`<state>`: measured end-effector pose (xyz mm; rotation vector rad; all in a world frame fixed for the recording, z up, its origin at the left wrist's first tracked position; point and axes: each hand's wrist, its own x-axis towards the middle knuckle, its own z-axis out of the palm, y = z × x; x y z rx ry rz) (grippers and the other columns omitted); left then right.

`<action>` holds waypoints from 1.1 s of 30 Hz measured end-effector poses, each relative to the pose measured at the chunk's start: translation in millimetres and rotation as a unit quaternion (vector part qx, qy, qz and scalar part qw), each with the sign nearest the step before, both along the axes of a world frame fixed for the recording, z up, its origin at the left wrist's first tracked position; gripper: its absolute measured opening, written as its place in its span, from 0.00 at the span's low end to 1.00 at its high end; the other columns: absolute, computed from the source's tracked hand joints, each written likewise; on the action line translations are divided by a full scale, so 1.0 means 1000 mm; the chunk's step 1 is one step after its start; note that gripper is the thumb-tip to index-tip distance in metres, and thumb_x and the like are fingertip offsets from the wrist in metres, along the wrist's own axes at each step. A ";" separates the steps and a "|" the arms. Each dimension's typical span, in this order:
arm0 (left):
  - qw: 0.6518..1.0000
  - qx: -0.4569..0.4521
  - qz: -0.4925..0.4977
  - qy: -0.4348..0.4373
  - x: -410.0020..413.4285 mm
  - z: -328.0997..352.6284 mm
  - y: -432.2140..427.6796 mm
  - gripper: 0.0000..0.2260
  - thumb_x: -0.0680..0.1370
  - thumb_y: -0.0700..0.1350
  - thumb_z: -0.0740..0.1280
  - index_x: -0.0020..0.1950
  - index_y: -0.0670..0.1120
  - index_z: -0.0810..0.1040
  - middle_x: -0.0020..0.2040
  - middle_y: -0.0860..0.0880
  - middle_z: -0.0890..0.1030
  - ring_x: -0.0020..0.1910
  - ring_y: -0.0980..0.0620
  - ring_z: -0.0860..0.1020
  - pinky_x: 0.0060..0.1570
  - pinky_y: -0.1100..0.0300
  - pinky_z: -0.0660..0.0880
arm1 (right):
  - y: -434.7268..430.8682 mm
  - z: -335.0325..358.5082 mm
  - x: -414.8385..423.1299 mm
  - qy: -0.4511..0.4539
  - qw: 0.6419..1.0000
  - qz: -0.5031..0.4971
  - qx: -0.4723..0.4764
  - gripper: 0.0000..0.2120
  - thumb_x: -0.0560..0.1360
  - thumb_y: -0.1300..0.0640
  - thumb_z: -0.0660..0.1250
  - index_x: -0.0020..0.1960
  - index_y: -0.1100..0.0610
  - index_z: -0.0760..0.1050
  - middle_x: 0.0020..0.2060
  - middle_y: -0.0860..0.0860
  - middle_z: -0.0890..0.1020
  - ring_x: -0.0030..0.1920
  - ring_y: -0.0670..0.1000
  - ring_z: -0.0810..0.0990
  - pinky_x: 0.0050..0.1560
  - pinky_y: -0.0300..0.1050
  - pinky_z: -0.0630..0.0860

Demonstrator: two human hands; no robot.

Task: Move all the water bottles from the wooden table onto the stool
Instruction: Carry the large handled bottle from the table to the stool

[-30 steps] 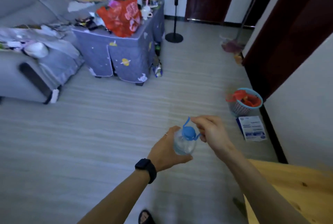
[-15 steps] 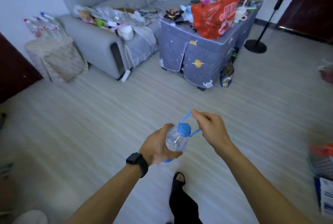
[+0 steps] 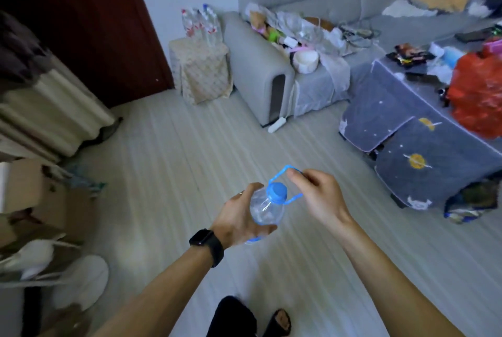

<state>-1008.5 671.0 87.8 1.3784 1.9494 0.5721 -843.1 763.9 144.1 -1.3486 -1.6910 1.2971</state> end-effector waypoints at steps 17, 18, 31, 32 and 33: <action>0.999 0.028 0.040 -0.009 -0.247 -0.008 0.236 0.39 0.65 0.57 0.79 0.71 0.55 0.64 0.59 0.52 0.77 0.55 0.49 0.77 0.48 0.63 0.70 | 0.257 -0.017 -0.253 -0.121 0.968 0.187 0.112 0.30 0.58 0.34 0.78 0.55 0.42 0.75 0.47 0.40 0.77 0.44 0.44 0.75 0.46 0.38 0.74; 0.999 0.030 0.037 -0.009 -0.261 -0.007 0.250 0.39 0.65 0.56 0.79 0.71 0.54 0.64 0.57 0.53 0.77 0.55 0.49 0.77 0.48 0.63 0.70 | 0.270 -0.021 -0.268 -0.130 0.964 0.193 0.126 0.30 0.59 0.32 0.77 0.55 0.42 0.73 0.47 0.41 0.76 0.44 0.42 0.75 0.45 0.38 0.73; 0.998 0.007 0.065 0.012 -0.445 -0.029 0.458 0.38 0.64 0.60 0.78 0.69 0.56 0.66 0.57 0.52 0.81 0.55 0.49 0.79 0.52 0.58 0.75 | 0.491 -0.043 -0.462 -0.303 0.876 0.227 0.299 0.28 0.66 0.22 0.61 0.44 0.47 0.73 0.48 0.43 0.66 0.35 0.47 0.71 0.36 0.42 0.64; 0.997 0.009 0.069 0.015 -0.460 -0.026 0.478 0.38 0.64 0.60 0.78 0.70 0.55 0.66 0.58 0.52 0.82 0.55 0.49 0.79 0.52 0.58 0.75 | 0.513 -0.043 -0.479 -0.295 0.874 0.237 0.303 0.27 0.66 0.23 0.60 0.42 0.47 0.71 0.48 0.43 0.67 0.34 0.47 0.72 0.36 0.42 0.65; 0.997 0.010 0.073 0.017 -0.474 -0.022 0.496 0.38 0.64 0.60 0.78 0.70 0.55 0.66 0.58 0.52 0.82 0.55 0.49 0.80 0.51 0.59 0.74 | 0.534 -0.043 -0.496 -0.281 0.876 0.251 0.302 0.27 0.67 0.23 0.59 0.40 0.48 0.70 0.50 0.43 0.68 0.35 0.48 0.73 0.37 0.42 0.65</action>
